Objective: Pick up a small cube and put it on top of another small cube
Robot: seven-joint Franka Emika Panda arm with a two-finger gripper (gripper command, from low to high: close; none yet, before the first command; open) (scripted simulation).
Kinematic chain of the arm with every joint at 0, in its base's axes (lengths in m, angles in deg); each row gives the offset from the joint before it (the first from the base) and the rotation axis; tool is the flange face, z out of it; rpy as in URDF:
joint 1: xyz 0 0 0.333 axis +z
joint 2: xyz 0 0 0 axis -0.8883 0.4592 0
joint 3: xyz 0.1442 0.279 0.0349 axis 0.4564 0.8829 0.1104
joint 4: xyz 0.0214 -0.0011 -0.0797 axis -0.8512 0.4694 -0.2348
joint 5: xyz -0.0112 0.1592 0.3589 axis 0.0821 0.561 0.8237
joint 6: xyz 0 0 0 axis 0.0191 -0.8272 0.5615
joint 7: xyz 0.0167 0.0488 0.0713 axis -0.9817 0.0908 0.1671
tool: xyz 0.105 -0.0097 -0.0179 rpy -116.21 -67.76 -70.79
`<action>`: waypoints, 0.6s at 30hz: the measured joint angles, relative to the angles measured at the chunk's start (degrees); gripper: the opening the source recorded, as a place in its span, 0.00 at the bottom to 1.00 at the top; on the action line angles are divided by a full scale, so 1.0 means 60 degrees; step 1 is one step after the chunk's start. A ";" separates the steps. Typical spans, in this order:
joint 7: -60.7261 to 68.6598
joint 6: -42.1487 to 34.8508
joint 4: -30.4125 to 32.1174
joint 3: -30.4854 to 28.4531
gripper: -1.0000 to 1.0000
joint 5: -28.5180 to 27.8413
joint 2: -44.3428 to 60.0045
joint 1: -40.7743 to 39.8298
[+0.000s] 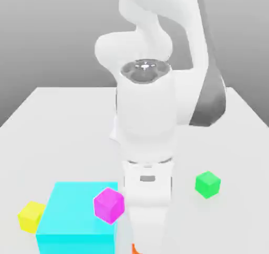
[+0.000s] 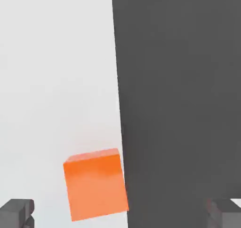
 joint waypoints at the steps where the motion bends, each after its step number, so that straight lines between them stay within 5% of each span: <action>1: 0.0210 0.0166 -0.0027 0.0063 0.50 -0.0019 0.0278 -0.0056; 5: 0.0697 0.1164 -0.0302 0.0568 0.50 0.0354 0.1627 -0.0463; 6: 0.0749 0.1298 -0.0342 0.0646 0.00 0.0414 0.1806 -0.0529; 13: 0.0750 0.1238 -0.0333 0.0614 0.00 0.0410 0.1763 -0.0499; 18: 0.0365 0.0092 0.0043 0.0095 0.00 -0.0308 0.0200 -0.0157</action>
